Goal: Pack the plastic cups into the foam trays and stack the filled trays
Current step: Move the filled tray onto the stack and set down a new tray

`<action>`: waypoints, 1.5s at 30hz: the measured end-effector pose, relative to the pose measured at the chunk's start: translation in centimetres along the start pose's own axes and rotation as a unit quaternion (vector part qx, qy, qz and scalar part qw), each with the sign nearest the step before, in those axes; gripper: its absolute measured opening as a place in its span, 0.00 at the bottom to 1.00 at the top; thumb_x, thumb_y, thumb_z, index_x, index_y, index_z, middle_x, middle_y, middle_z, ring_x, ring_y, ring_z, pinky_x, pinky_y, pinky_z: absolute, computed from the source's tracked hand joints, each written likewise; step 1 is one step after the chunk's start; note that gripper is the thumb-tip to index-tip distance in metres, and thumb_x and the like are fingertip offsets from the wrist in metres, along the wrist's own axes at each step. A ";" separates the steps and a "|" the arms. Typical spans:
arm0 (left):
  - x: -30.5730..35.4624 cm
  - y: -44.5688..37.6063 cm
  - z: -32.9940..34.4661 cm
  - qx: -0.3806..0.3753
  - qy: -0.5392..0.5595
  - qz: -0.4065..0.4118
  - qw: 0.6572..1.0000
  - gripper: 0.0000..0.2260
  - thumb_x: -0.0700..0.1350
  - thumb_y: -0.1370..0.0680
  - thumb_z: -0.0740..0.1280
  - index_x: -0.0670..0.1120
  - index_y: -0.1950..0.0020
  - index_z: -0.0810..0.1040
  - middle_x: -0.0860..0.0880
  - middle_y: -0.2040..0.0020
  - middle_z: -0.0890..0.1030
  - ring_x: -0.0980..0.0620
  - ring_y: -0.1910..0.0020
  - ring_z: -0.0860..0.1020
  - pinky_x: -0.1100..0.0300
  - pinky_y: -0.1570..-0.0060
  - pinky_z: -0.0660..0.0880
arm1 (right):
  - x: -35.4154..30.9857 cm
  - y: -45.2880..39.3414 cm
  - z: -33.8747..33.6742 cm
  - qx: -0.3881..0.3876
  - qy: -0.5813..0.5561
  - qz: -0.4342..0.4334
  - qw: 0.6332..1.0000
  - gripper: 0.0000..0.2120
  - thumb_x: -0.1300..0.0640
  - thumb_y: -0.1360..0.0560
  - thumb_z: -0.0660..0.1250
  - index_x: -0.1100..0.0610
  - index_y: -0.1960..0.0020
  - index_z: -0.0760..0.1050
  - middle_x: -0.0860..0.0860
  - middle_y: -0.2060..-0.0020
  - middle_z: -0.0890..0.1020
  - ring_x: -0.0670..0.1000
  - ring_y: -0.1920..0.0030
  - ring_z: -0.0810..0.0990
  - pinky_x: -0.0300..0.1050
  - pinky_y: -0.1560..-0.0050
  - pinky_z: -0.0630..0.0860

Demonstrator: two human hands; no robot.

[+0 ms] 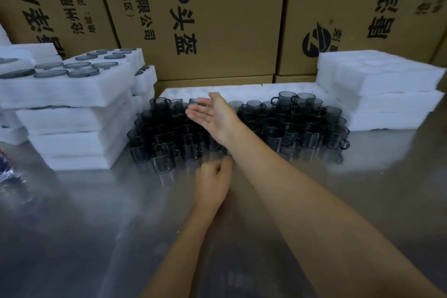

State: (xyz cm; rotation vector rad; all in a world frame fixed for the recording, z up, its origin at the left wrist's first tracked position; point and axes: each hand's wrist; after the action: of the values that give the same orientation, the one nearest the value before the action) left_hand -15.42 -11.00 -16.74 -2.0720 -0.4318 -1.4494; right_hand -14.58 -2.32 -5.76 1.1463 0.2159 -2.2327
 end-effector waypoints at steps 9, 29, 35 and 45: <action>1.3 1.9 5.6 -0.043 0.032 -0.069 0.996 0.18 0.42 0.21 0.63 0.47 0.70 0.63 0.52 0.76 0.61 0.53 0.74 0.61 0.56 0.69 0.58 | -9.5 4.8 -14.4 0.217 -0.003 -0.131 0.967 0.11 0.62 0.17 0.56 0.64 0.52 0.75 0.59 0.56 0.82 0.55 0.59 0.82 0.44 0.61 0.80; 1.9 -0.7 11.9 0.032 0.018 -0.056 0.998 0.19 0.41 0.23 0.64 0.48 0.71 0.60 0.55 0.77 0.60 0.52 0.72 0.60 0.58 0.68 0.58 | -25.0 2.4 -28.1 0.304 0.769 -0.112 0.551 0.27 0.52 0.21 0.65 0.57 0.25 0.62 0.57 0.28 0.64 0.63 0.38 0.75 0.52 0.48 0.73; 2.0 -0.6 11.8 0.020 0.026 -0.063 0.997 0.18 0.42 0.23 0.64 0.47 0.71 0.60 0.52 0.76 0.61 0.50 0.70 0.62 0.55 0.67 0.60 | -24.0 3.1 -28.5 0.351 0.756 -0.147 0.533 0.20 0.57 0.21 0.64 0.65 0.32 0.69 0.61 0.33 0.65 0.66 0.44 0.75 0.52 0.50 0.73; 3.1 -0.1 9.7 -0.094 0.138 -0.111 0.980 0.18 0.57 0.19 0.61 0.43 0.56 0.78 0.46 0.69 0.80 0.51 0.77 0.73 0.63 0.79 0.67 | -15.4 12.4 -19.9 0.195 0.791 -0.333 0.475 0.22 0.45 0.23 0.69 0.56 0.34 0.75 0.52 0.42 0.76 0.59 0.50 0.81 0.48 0.56 0.70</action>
State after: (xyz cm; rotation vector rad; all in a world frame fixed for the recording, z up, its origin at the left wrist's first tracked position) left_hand -7.14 -5.14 -16.23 -1.9696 -0.4371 -1.9467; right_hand 13.03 2.66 -4.35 3.5123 1.0134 -0.6828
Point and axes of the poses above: each hand's wrist, its own y-axis away from the middle knuckle, its own z-axis out of the palm, x = y × z
